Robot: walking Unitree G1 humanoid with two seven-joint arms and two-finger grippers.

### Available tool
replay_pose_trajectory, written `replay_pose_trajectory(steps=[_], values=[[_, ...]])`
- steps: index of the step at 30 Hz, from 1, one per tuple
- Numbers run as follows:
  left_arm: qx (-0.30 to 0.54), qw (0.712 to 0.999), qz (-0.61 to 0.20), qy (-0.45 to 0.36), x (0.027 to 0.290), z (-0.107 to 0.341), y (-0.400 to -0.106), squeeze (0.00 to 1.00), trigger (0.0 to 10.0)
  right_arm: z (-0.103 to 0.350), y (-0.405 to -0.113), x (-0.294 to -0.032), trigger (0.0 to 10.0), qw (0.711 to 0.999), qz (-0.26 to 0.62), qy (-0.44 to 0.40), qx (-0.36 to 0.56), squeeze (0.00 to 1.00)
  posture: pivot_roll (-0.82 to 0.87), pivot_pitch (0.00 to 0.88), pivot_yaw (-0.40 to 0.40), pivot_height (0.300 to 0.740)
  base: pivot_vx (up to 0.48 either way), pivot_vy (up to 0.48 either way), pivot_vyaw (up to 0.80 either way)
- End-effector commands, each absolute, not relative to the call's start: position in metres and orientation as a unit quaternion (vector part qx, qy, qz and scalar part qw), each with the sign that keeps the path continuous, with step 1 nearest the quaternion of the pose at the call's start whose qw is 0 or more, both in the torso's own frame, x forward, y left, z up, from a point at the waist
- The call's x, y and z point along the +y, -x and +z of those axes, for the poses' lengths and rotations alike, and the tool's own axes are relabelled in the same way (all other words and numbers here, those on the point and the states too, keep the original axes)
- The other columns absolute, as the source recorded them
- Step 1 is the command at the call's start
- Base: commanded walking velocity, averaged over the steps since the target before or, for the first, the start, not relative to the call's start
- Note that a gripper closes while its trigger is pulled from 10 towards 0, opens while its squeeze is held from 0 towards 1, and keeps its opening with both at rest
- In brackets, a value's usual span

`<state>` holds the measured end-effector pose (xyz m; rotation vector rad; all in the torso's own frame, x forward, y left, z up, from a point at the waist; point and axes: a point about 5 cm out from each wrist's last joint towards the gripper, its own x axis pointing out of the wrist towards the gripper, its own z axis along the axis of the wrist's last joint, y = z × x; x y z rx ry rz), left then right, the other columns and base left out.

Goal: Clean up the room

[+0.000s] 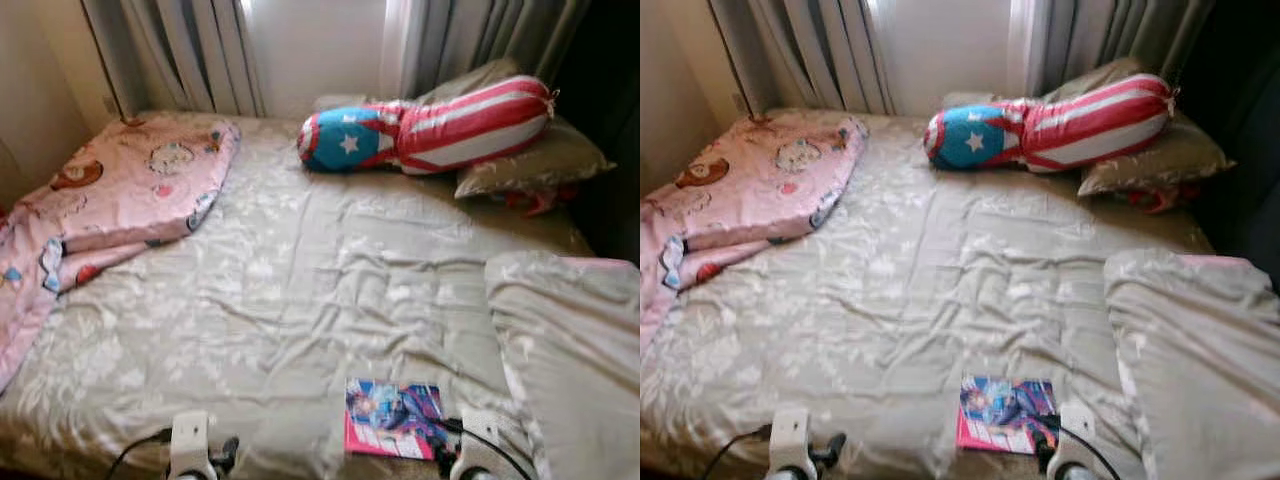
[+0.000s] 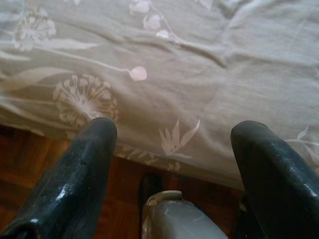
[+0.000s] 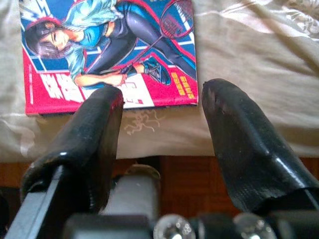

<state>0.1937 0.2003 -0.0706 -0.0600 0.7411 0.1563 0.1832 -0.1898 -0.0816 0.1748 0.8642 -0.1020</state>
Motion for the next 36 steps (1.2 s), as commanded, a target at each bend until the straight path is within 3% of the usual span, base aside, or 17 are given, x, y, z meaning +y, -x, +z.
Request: replay_pose_trajectory(steps=[1,11,24,36], values=[[0.390,0.917,0.078,0.026,0.199,-0.078,-0.184,0.00,10.0,-0.086,-0.173,-0.197,10.0,0.895,-0.047,-0.077,0.437,0.00,0.03,0.000,-0.062,0.726,0.000,0.000,0.00],[0.391,0.918,0.063,0.021,0.195,-0.074,-0.194,0.00,10.0,-0.089,-0.152,-0.224,10.0,0.885,-0.056,-0.068,0.457,0.00,0.02,0.000,-0.056,0.726,0.000,0.000,0.00],[0.395,0.917,0.052,0.003,0.195,-0.074,-0.194,0.00,10.0,-0.097,-0.147,-0.188,10.0,0.883,-0.055,-0.089,0.458,0.00,0.00,0.000,-0.026,0.740,0.000,0.000,0.00],[0.389,0.918,0.069,0.001,0.201,-0.073,-0.194,0.00,10.0,-0.096,-0.148,-0.194,10.0,0.885,-0.055,-0.078,0.455,0.00,0.02,0.000,0.012,0.740,0.000,0.000,0.00]])
